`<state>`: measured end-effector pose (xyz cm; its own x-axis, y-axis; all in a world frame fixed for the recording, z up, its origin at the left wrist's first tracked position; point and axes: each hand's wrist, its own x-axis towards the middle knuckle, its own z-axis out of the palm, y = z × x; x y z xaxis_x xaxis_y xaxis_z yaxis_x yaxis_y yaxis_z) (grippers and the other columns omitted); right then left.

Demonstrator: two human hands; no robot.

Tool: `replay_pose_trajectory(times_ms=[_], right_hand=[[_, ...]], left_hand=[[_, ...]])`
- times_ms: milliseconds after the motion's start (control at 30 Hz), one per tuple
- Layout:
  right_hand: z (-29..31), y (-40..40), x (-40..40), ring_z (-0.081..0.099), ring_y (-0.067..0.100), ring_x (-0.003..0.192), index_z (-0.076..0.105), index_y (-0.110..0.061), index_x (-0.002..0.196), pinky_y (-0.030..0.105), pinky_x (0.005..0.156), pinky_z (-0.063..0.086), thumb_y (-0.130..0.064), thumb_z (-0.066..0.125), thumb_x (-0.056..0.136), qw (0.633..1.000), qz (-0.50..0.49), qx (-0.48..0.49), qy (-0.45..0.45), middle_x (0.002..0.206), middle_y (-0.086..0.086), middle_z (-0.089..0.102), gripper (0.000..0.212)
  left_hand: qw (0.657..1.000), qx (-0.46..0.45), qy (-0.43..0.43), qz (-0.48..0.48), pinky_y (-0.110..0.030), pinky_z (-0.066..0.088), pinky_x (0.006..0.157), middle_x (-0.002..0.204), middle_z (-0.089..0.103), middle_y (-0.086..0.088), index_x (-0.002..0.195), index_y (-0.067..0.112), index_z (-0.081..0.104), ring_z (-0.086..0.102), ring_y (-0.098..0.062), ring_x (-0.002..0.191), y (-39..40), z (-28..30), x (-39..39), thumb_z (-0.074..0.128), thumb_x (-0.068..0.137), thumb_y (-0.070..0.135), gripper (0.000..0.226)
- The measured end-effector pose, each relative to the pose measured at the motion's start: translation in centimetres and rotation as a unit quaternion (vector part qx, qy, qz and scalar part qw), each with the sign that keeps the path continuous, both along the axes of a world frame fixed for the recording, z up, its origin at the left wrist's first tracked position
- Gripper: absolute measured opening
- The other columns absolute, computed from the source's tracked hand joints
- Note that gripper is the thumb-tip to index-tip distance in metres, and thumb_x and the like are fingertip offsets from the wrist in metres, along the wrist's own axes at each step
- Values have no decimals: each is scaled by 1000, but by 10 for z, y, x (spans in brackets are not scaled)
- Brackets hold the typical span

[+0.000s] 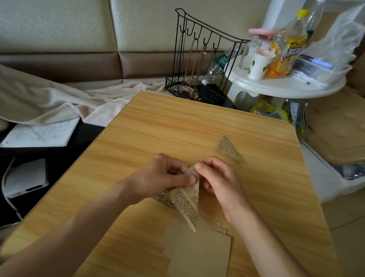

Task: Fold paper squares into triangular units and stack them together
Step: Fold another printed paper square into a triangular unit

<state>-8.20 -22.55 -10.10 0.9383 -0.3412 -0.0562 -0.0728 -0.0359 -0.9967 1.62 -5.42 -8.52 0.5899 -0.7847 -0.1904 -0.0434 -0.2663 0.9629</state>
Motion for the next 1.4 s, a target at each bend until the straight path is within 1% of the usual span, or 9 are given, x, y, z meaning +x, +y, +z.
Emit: replay_pose_trajectory(times_ms=[67, 167, 400, 633, 733, 900, 1000, 1300, 1400], right_hand=[[-1, 0, 1, 50, 9, 61, 70, -8, 93, 17, 55, 41, -18, 71, 96, 1000, -11, 13, -13, 70, -6, 60, 11], [-2, 0, 1, 47, 9, 57, 68, -1, 92, 16, 51, 38, -12, 71, 95, 999, -25, 37, -24, 65, -3, 56, 12], [-4, 2, 3, 50, 11, 57, 69, -14, 81, 17, 50, 40, -15, 68, 96, 996, -67, 55, -27, 75, 1, 69, 15], [-7, 3, 3, 52, 10, 58, 72, -10, 90, 15, 51, 40, -22, 73, 95, 999, -32, 27, -18, 64, 0, 58, 13], [-8, 4, 2, 51, 10, 60, 73, -10, 90, 21, 59, 43, -20, 73, 95, 999, -41, 16, -25, 63, 0, 56, 11], [-6, 5, 1, 53, 10, 62, 73, -16, 97, 22, 59, 45, -14, 72, 96, 997, -46, 31, -47, 69, -2, 60, 3], [-6, 4, 0, 54, 10, 63, 72, -25, 105, 24, 63, 49, -10, 71, 95, 998, -33, 25, -55, 75, -2, 64, 17], [-9, 5, 1, 54, 11, 59, 72, -15, 98, 25, 60, 48, -10, 72, 95, 996, -62, 37, -56, 74, 1, 66, 6], [-8, 4, 2, 55, 11, 60, 71, -14, 99, 18, 54, 44, -15, 75, 94, 996, -53, 52, -39, 71, 0, 64, 7]], left_hand=[[1000, 8, -11, -16, -28, 43, 62, 74, 64, -9, 85, 6, 73, 54, -20, 69, 0, 0, -1, 78, 91, 28, 24], [1000, 6, -15, 14, -22, 44, 59, 71, 66, 1, 81, 17, 75, 59, -10, 66, -1, 0, -2, 76, 92, 26, 14], [993, -9, -38, 110, -18, 51, 66, 89, 75, -14, 84, 21, 80, 64, -9, 74, 1, 1, 3, 81, 87, 26, 6], [992, -16, -54, 114, -18, 45, 61, 75, 71, -6, 82, 23, 80, 58, -7, 68, 2, -2, 3, 82, 86, 29, 7], [992, -15, -61, 105, -23, 46, 64, 85, 71, -18, 84, 24, 80, 58, -11, 70, 2, -2, 3, 82, 86, 32, 9], [993, -21, -49, 104, -24, 50, 69, 89, 73, -16, 86, 24, 80, 63, -11, 74, 2, -4, 5, 82, 87, 32, 8], [993, -22, -49, 102, -27, 50, 73, 91, 74, -16, 86, 25, 80, 64, -12, 76, 3, -4, 6, 81, 87, 32, 7], [992, -29, -40, 114, -23, 57, 77, 88, 78, -4, 87, 26, 81, 72, -12, 80, 3, -3, 8, 81, 87, 31, 6], [991, -29, -55, 120, -29, 58, 78, 87, 77, -4, 86, 25, 80, 73, -15, 81, 3, -3, 7, 81, 87, 31, 6]])
